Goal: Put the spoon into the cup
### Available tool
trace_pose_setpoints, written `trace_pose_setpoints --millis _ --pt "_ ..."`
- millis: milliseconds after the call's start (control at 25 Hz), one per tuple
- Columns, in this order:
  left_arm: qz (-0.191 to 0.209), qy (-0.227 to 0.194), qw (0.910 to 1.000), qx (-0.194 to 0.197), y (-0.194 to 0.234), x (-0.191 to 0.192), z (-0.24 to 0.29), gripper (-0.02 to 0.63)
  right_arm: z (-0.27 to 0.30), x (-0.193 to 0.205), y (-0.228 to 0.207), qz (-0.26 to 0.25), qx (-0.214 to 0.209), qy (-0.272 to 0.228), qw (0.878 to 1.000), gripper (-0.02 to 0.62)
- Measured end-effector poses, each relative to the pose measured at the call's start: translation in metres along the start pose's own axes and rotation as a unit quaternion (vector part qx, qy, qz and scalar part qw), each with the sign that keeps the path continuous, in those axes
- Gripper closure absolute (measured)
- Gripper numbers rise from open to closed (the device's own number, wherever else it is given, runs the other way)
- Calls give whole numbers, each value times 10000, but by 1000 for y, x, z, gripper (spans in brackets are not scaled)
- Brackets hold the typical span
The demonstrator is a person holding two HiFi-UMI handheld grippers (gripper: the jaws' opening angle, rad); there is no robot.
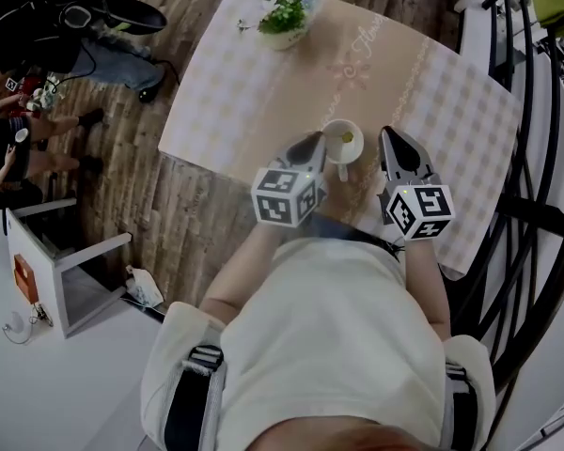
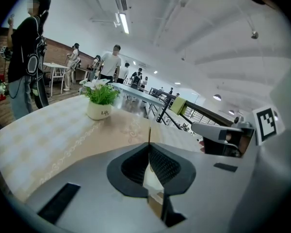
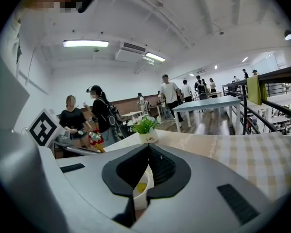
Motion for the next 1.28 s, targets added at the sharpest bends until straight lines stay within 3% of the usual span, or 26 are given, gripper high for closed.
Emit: trace_pose_setpoints --millis 880,1280 --pt "23 369 9993 -58 6 25 21 601 5 7 -6 54 -10 100 9999 595" --pt "245 456 9984 -241 11 28 19 600 4 10 2 35 -47 120 9999 595"
Point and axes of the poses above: the fingertips, and each gripper's own axes: z forward along the fingers, y to its left, x out of its underside, the point moved 5 cm from there along -z, backward along the fingers, and after that the axes turned 2 degrees about -x, right-handed, at the moved point
